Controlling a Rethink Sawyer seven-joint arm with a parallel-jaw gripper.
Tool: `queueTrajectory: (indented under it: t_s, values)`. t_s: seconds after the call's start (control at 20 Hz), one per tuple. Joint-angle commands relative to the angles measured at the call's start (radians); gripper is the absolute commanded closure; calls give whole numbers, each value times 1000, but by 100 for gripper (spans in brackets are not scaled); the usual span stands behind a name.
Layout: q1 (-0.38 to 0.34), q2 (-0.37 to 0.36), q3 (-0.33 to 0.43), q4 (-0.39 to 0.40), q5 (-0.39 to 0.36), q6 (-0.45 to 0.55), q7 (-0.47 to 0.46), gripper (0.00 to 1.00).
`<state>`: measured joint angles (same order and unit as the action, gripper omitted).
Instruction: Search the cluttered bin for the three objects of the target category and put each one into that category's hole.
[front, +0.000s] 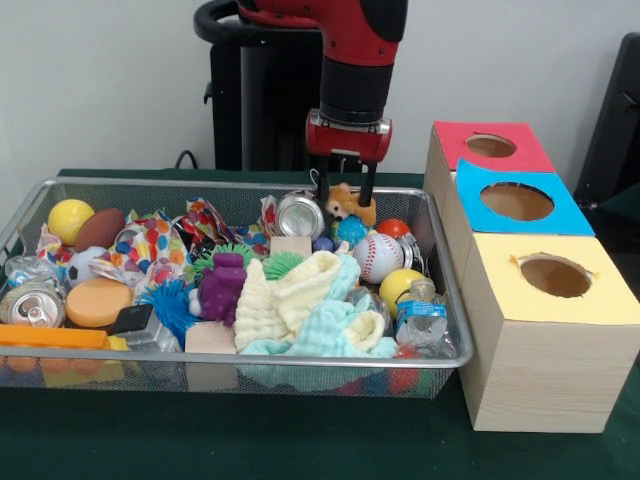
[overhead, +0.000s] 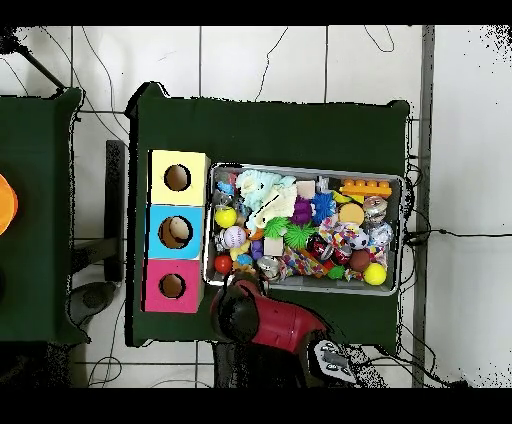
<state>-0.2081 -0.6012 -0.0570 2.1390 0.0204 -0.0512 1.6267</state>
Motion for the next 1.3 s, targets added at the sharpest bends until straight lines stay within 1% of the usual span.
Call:
queueTrajectory:
  t_s: [0.05, 0.1, 0.25, 0.45, 0.5, 0.65, 0.7, 0.95, 1.3]
  values:
    - [-17, -9, 3, -35, -92, 186, 11, 0]
    - [-29, 2, 7, -34, -103, 167, 12, 0]
    - [-34, 9, 10, -37, -118, 164, 23, 0]
    - [-42, 59, 12, -74, -128, 151, 36, 0]
    - [-59, 78, 14, -84, -137, 141, 32, 0]
    - [-66, 107, 15, -90, -150, 116, 42, 0]
    - [-69, 104, 18, -91, -153, 117, 44, 0]
    - [-72, 133, 27, -112, -157, 112, 53, 0]
    - [-67, 179, 30, -126, -165, 73, 71, 0]
